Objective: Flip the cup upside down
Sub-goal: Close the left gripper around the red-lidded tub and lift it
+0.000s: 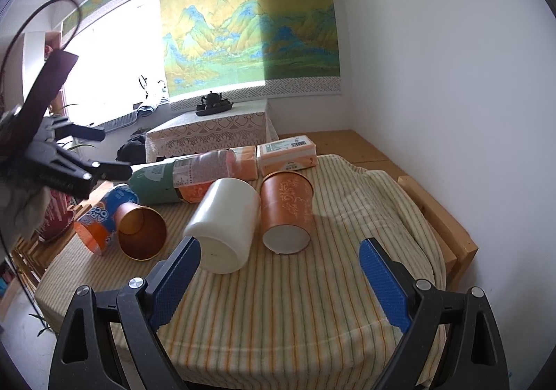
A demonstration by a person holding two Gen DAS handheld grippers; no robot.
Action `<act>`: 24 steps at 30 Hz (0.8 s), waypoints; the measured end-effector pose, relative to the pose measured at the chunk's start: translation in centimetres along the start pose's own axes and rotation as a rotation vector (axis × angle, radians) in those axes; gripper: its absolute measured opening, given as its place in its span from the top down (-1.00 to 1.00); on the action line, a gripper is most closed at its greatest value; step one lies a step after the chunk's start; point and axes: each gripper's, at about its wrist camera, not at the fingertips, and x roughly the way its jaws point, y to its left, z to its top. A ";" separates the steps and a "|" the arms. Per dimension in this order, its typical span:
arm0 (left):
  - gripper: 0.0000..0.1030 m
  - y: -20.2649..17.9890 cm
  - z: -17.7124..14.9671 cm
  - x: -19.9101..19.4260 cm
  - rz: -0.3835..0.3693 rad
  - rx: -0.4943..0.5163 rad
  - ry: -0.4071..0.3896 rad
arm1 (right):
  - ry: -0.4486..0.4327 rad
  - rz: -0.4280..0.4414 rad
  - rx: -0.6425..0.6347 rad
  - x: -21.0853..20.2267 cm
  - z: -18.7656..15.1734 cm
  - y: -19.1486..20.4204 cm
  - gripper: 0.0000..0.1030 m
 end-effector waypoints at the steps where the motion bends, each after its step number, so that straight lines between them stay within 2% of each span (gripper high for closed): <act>1: -0.99 -0.1 0.7 0.5 -0.006 0.020 0.013 | 0.005 -0.002 0.003 0.3 -0.1 -0.4 -0.75; 6: -0.99 -1.0 3.6 4.5 -0.041 0.144 0.104 | 0.017 -0.008 0.012 1.1 0.0 -1.8 -0.75; 12: -0.99 -1.5 4.9 8.7 -0.079 0.248 0.201 | 0.039 -0.006 0.040 2.4 0.0 -3.2 -0.75; 18: -0.99 -2.2 5.9 12.1 -0.064 0.375 0.241 | 0.070 -0.001 0.058 4.0 0.0 -4.3 -0.75; 24: -0.99 -2.4 6.3 15.6 -0.084 0.432 0.288 | 0.096 0.008 0.062 5.5 0.7 -5.1 -0.75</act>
